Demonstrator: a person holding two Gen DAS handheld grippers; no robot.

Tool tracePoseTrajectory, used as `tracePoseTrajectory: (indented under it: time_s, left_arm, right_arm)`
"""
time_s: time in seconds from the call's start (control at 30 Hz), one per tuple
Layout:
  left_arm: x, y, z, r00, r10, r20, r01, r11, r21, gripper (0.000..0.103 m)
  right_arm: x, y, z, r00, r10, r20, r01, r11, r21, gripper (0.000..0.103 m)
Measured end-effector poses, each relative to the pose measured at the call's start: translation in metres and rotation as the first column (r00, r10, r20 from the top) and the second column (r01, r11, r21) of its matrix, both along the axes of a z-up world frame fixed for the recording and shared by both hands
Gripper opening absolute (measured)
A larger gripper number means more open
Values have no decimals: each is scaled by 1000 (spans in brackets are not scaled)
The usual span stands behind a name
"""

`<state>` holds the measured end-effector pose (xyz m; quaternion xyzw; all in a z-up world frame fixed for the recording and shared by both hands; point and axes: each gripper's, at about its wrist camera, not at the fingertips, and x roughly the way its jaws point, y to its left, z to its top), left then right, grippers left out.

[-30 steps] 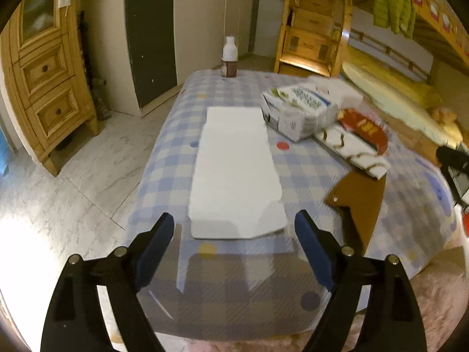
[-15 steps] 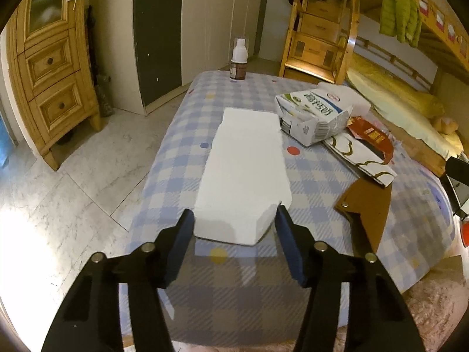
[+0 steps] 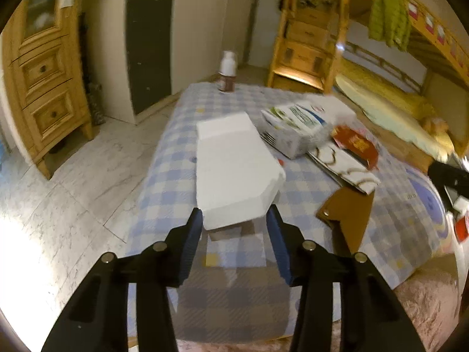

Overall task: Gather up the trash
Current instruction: 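Grasp the white paper piece with the left gripper while the right gripper grasps the white foam block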

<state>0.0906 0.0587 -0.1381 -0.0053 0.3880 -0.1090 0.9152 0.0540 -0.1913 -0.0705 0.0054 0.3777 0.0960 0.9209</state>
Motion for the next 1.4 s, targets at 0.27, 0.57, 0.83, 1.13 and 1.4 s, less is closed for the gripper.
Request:
tracePoseTrajectory:
  time_s: [0.27, 0.57, 0.83, 1.13, 1.4]
  left_arm:
    - [-1, -12, -9, 999, -34, -1, 34, 998, 44, 53]
    - [9, -36, -13, 994, -105, 1, 105, 990, 93, 37]
    - [9, -35, -3, 992, -122, 41, 118, 989, 85, 1]
    - [-2, -16, 52, 977, -141, 162, 147, 989, -25, 0]
    - [10, -24, 98, 953, -116, 278, 122, 993, -4, 0]
  right_arm:
    - [1, -6, -2, 1000, -10, -5, 10, 1000, 8, 60]
    - [3, -11, -7, 1000, -14, -9, 15, 1000, 13, 60]
    - [3, -12, -6, 1000, -15, -5, 15, 1000, 9, 60]
    - [3, -12, -2, 1000, -16, 13, 15, 1000, 21, 60]
    - [17, -6, 7, 1000, 2, 30, -2, 1000, -2, 61]
